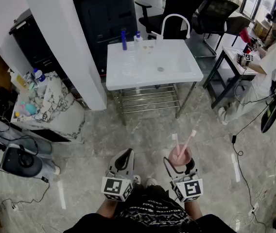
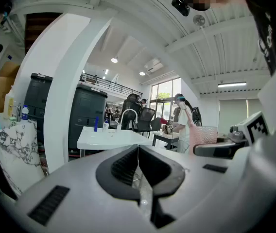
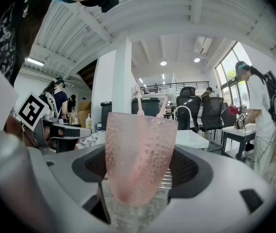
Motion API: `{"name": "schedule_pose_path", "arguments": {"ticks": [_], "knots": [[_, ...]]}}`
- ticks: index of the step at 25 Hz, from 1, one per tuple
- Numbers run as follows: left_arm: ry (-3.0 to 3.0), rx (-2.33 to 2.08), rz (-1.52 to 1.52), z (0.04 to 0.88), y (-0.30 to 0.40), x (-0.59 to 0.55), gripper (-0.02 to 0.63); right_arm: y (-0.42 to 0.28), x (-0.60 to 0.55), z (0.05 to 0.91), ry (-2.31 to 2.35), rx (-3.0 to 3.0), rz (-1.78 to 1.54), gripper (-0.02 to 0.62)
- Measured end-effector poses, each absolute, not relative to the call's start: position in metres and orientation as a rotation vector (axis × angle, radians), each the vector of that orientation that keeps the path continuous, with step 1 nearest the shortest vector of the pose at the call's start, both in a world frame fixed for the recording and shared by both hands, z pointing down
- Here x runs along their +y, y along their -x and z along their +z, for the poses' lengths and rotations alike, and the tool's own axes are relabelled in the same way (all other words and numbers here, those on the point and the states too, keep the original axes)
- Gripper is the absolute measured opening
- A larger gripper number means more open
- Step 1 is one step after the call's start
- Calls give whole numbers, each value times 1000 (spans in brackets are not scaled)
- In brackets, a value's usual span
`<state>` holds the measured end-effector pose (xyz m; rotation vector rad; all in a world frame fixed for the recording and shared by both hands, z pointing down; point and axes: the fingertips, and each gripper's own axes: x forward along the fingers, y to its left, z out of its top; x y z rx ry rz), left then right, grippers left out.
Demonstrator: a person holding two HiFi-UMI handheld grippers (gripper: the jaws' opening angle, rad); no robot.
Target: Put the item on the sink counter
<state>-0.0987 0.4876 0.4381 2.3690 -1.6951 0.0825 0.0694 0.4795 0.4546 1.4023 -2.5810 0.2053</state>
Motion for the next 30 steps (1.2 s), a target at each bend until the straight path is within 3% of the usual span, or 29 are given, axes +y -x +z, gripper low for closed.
{"name": "schedule_pose_path", "arguments": {"ticks": [17,30], "knots": [[-2464,-1479,66,446,139,459,9,-10,468,432,-1584,-2596,140,370],[-2464,-1460,78,454,137,415,9,-15,421,433,-1613,-2523,164,370]]}}
